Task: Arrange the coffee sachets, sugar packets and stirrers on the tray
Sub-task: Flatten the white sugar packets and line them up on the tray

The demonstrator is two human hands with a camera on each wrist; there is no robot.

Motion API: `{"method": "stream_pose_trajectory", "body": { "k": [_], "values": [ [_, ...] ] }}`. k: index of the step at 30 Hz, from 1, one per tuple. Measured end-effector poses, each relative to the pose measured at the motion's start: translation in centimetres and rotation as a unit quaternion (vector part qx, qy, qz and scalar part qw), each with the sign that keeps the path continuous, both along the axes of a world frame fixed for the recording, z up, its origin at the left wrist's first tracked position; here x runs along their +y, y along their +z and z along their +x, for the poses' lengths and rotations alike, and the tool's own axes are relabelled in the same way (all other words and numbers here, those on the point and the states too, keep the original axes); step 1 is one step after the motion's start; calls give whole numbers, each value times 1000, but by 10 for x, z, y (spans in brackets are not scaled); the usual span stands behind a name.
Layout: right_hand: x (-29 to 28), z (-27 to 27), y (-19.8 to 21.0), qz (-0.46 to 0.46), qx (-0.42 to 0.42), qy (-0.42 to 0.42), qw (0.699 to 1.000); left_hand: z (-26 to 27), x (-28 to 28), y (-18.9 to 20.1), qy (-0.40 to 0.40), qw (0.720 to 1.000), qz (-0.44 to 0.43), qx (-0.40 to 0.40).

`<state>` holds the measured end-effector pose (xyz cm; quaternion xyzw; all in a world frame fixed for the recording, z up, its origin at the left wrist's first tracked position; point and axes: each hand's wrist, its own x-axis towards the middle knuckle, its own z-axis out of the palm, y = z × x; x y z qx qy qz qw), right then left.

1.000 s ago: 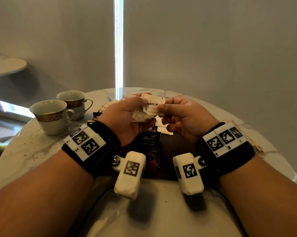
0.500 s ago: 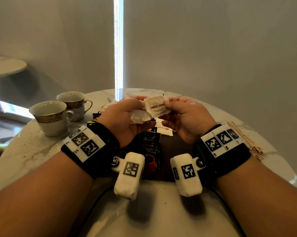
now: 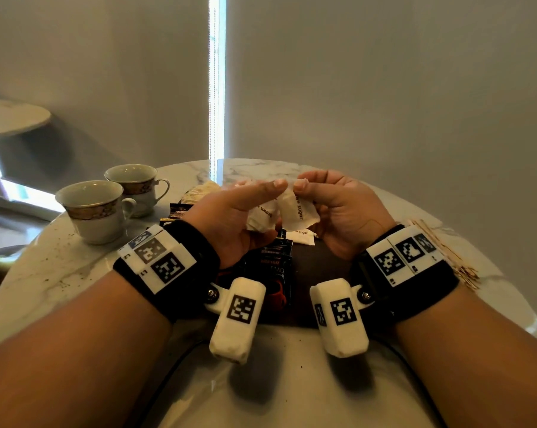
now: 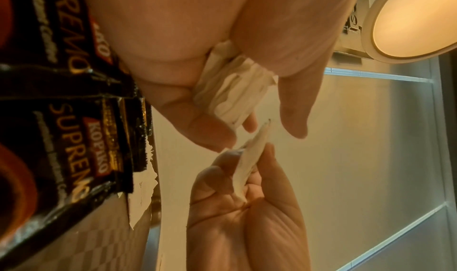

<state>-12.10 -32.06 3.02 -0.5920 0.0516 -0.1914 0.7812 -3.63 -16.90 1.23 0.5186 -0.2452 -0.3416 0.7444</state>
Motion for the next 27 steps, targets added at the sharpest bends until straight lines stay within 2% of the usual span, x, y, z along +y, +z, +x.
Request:
{"method": "stream_pose_trajectory", "body": {
  "k": [4, 7, 10, 14, 23, 27],
  "values": [
    [3, 0, -1, -15, -5, 1, 1000, -2, -2, 0, 52, 998, 24, -26],
    [4, -1, -1, -57, 17, 16, 998, -1, -2, 2, 99, 995, -7, -13],
    [5, -1, -4, -113, 54, -6, 992, -1, -2, 3, 111, 993, -33, 9],
    [2, 0, -6, -105, 54, -34, 992, -1, -1, 2, 90, 996, -24, 10],
    [-2, 2, -5, -73, 32, -14, 997, -3, -1, 4, 108, 993, -33, 32],
    [-19, 1, 3, -64, 0, -61, 996, -3, 0, 7, 119, 991, -46, 50]
  ]
}}
